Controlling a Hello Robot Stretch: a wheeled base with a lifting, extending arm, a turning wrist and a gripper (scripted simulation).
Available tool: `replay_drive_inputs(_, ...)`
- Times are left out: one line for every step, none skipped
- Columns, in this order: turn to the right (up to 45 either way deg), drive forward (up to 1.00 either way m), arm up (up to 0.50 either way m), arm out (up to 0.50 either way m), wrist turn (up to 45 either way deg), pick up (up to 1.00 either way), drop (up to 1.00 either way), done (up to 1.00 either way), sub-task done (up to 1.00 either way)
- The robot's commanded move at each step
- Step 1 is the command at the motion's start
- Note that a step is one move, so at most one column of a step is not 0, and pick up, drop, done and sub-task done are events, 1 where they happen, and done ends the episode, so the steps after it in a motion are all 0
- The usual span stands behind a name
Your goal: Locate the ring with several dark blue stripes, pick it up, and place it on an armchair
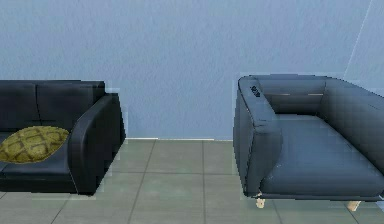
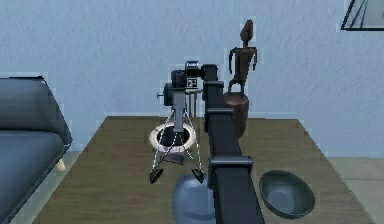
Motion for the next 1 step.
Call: replay_drive_inputs(0.0,0.00,0.00,0.00,45.0,0.00,0.00,0.00,0.00)
